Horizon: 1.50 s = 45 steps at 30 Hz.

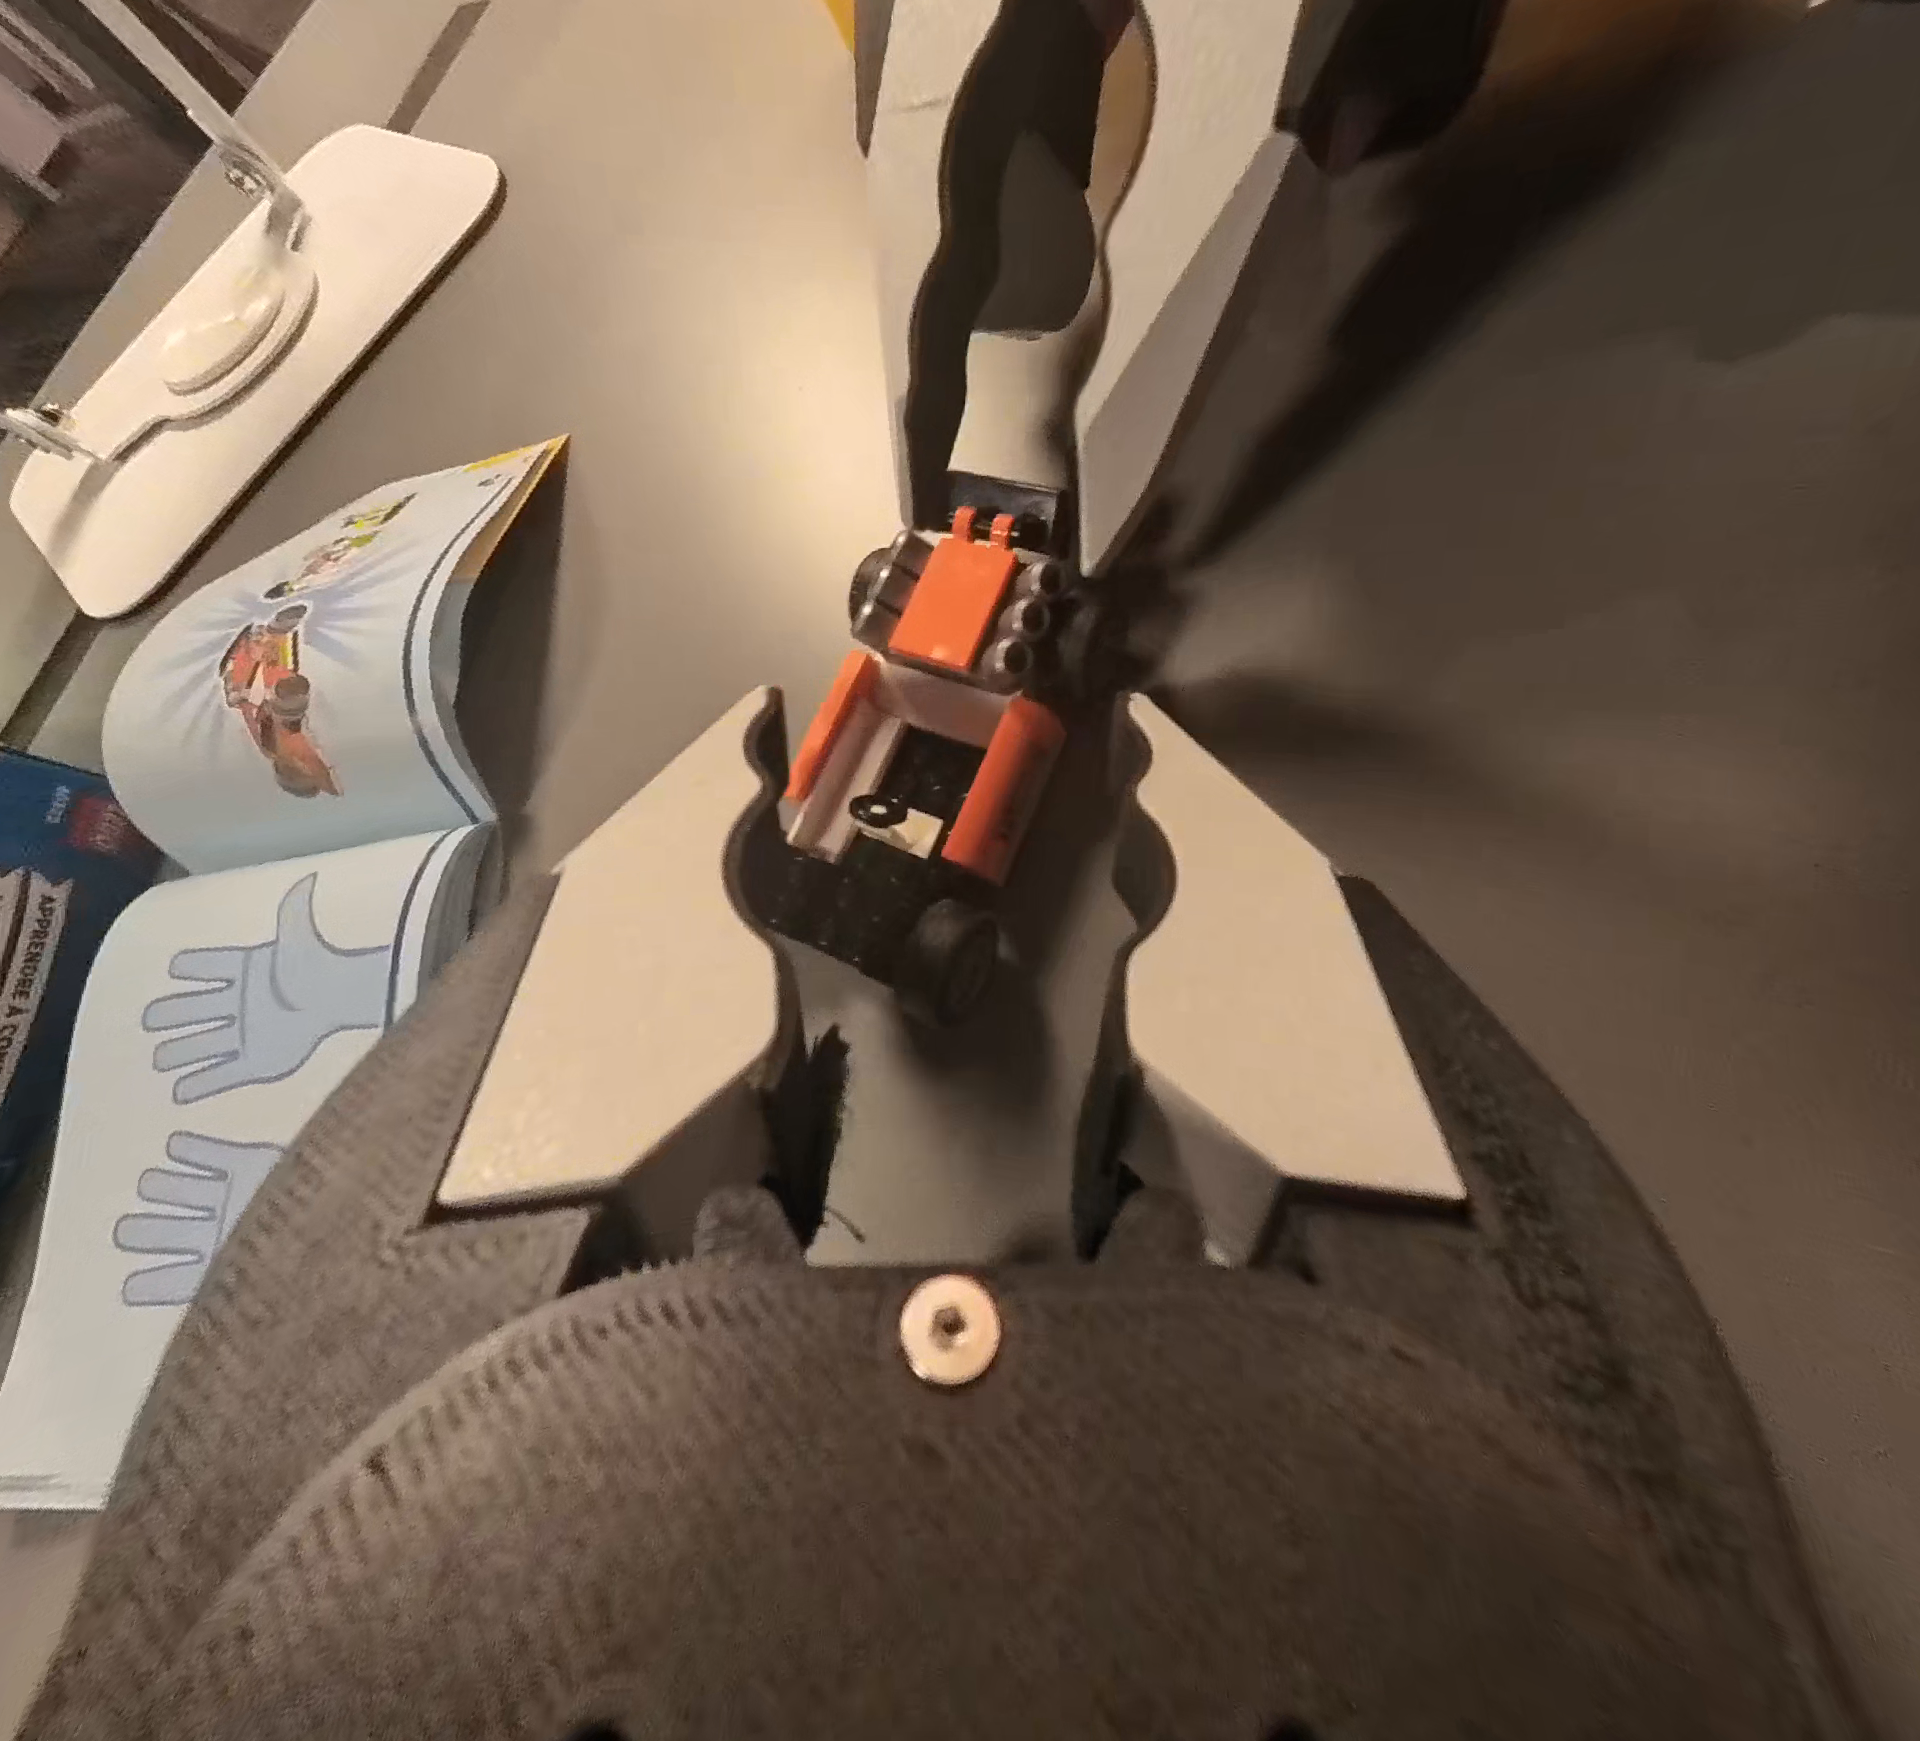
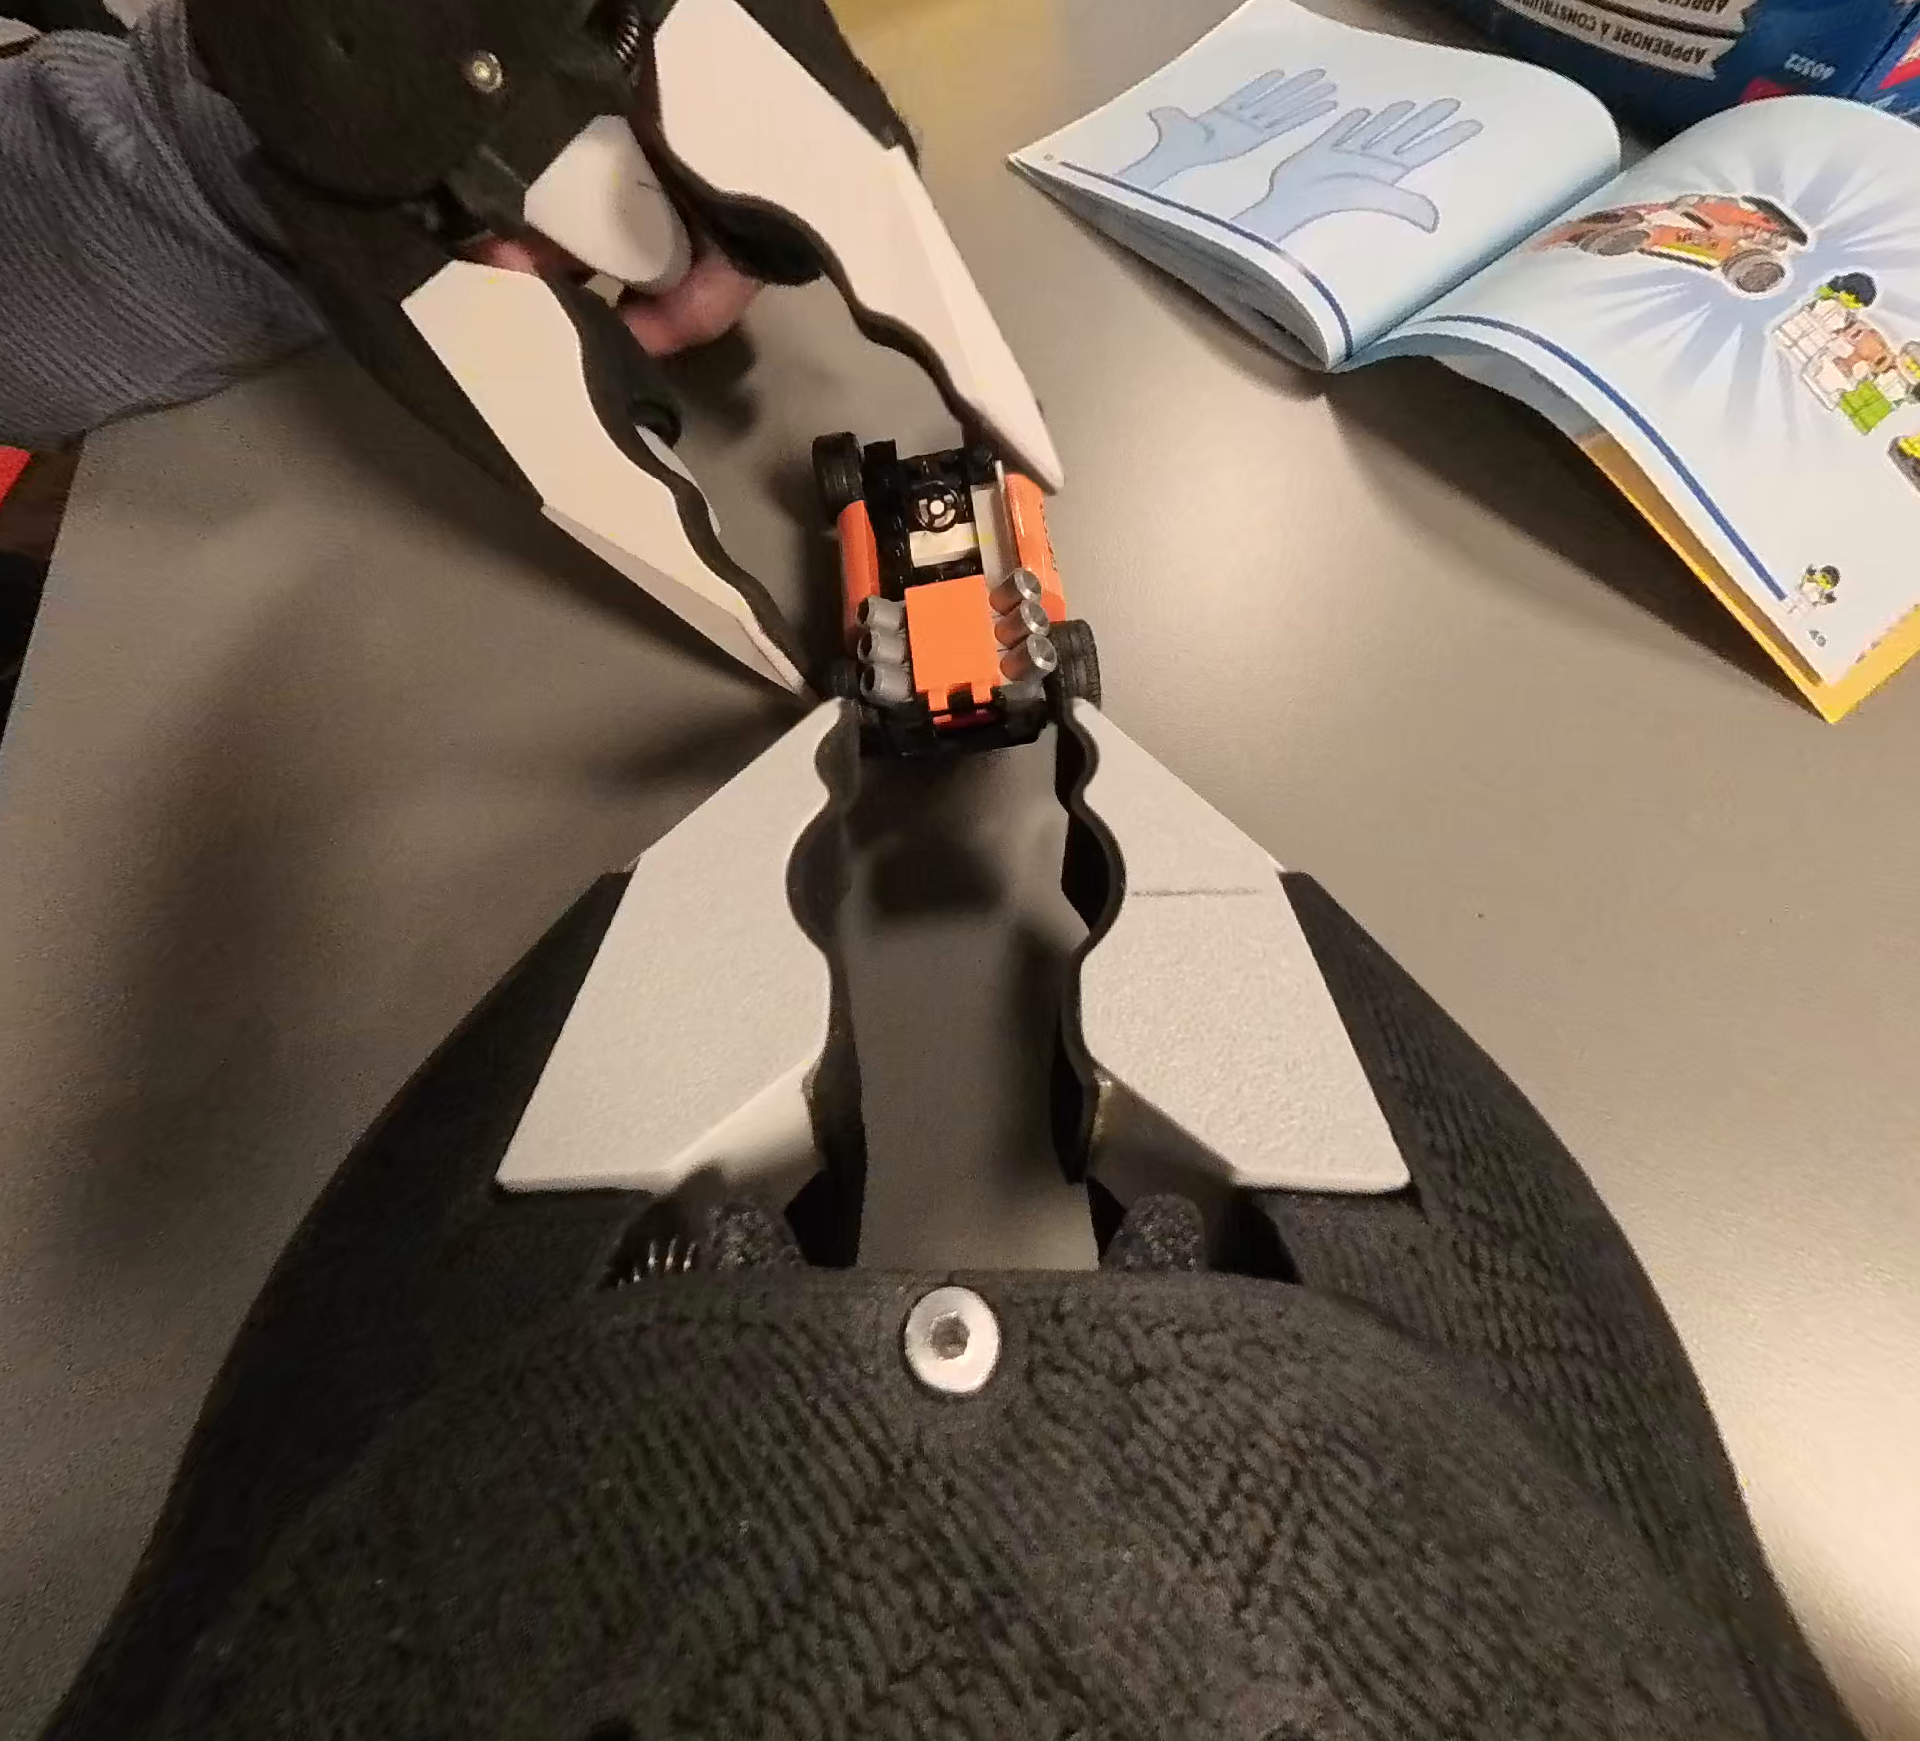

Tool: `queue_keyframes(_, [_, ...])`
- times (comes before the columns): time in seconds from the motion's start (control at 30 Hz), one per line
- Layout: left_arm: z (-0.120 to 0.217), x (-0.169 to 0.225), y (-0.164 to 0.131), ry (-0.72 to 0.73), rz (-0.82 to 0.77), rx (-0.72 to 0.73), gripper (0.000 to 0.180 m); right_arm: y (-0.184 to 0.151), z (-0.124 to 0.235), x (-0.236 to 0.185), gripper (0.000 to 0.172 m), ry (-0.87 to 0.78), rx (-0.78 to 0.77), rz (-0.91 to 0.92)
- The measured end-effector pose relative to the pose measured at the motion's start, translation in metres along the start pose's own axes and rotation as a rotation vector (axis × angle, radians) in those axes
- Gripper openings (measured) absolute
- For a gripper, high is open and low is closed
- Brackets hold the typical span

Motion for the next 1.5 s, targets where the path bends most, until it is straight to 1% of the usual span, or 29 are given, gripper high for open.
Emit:
queue_keyframes(0.1, [-0.001,-0.002,-0.001,-0.013,0.025,-0.014,0.063,-0.001,-0.001,0.0,0.037,0.003,-0.009,-0.001])
queue_keyframes(0.17, [-0.003,-0.003,-0.002,-0.033,0.05,-0.03,0.063,-0.001,-0.002,-0.001,0.03,0.008,-0.017,0.007])
queue_keyframes(0.23, [-0.004,-0.004,-0.003,-0.063,0.085,-0.056,0.063,0.0,-0.002,-0.003,0.03,0.001,-0.02,0.036])
queue_keyframes(0.33, [-0.006,-0.005,-0.005,-0.084,0.126,-0.085,0.066,0.002,-0.004,-0.005,0.03,-0.026,-0.037,0.12])
queue_keyframes(0.47, [-0.004,-0.005,-0.004,-0.058,0.098,-0.064,0.068,0.006,-0.007,-0.012,0.03,-0.083,-0.064,0.298])
queue_keyframes(0.5, [-0.004,-0.005,-0.004,-0.053,0.094,-0.06,0.068,0.007,-0.007,-0.013,0.03,-0.092,-0.068,0.316])
queue_keyframes(0.53, [-0.004,-0.005,-0.004,-0.053,0.092,-0.06,0.068,0.007,-0.008,-0.013,0.03,-0.09,-0.066,0.304])
queue_keyframes(0.6, [-0.004,-0.005,-0.005,-0.066,0.102,-0.068,0.068,0.007,-0.007,-0.011,0.03,-0.052,-0.029,0.201])
queue_keyframes(0.67, [-0.004,-0.005,-0.006,-0.091,0.121,-0.085,0.067,0.008,-0.007,-0.006,0.032,0.028,0.049,0.015])
queue_keyframes(0.73, [-0.004,-0.003,-0.006,-0.118,0.117,-0.085,0.061,0.007,-0.005,-0.003,0.043,0.116,0.111,-0.143])
queue_keyframes(0.77, [-0.003,-0.002,-0.005,-0.122,0.105,-0.077,0.059,0.007,-0.003,-0.002,0.045,0.136,0.128,-0.164])
queue_keyframes(0.83, [-0.002,0.0,-0.004,-0.117,0.085,-0.062,0.055,0.008,-0.001,-0.003,0.049,0.118,0.143,-0.13])
queue_keyframes(0.9, [-0.002,0.0,-0.004,-0.114,0.082,-0.058,0.054,0.006,-0.001,-0.001,0.049,0.076,0.108,-0.119])
queue_keyframes(0.97, [-0.002,0.0,-0.004,-0.111,0.068,-0.048,0.053,0.002,-0.002,0.004,0.05,0.07,0.096,-0.196])
queue_keyframes(1.03, [-0.001,0.0,-0.003,-0.094,0.044,-0.027,0.051,0.001,-0.001,0.01,0.045,0.086,0.144,-0.323])
queue_keyframes(1.07, [0.0,0.0,-0.001,-0.085,0.042,-0.002,0.046,0.002,0.002,0.011,0.038,0.12,0.207,-0.381])
queue_keyframes(1.1, [0.002,-0.002,0.003,-0.083,0.066,0.037,0.006,0.003,0.005,0.015,0.038,0.138,0.28,-0.454])
queue_keyframes(1.13, [0.002,-0.011,0.004,0.002,0.129,0.055,0.0,0.002,0.009,0.021,0.029,0.147,0.346,-0.539])
queue_keyframes(1.17, [0.003,-0.015,0.006,0.002,0.165,0.086,0.0,0.002,0.013,0.023,0.023,0.2,0.417,-0.613])
queue_keyframes(1.2, [0.004,-0.019,0.007,-0.007,0.203,0.105,0.0,0.002,0.015,0.024,0.023,0.256,0.475,-0.669])
queue_keyframes(1.23, [0.005,-0.021,0.007,-0.014,0.232,0.11,0.0,0.002,0.017,0.026,0.024,0.273,0.51,-0.699])
queue_keyframes(1.3, [0.006,-0.024,0.007,-0.013,0.256,0.123,0.0,0.002,0.018,0.028,0.024,0.215,0.504,-0.671])
queue_keyframes(1.33, [0.006,-0.024,0.007,-0.005,0.257,0.126,0.0,0.003,0.018,0.029,0.025,0.167,0.478,-0.626])
queue_keyframes(1.37, [0.006,-0.025,0.007,0.01,0.26,0.121,0.004,0.004,0.018,0.029,0.028,0.125,0.445,-0.574])
queue_keyframes(1.43, [0.004,-0.033,0.004,0.101,0.287,0.099,0.003,0.005,0.013,0.028,0.037,0.018,0.361,-0.463])
queue_keyframes(1.5, [0.003,-0.046,0.0,0.234,0.33,0.074,0.001,0.009,0.006,0.026,0.054,-0.08,0.277,-0.34])
Point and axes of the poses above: each gripper's, where its closed fingertips meet, z back along the fingers, y out of its top, x = y × z across the jaws, the point moved 7 cm from there along z, back along the fingers, and after that the axes turned 14 degrees about y, right-handed, at the moved point
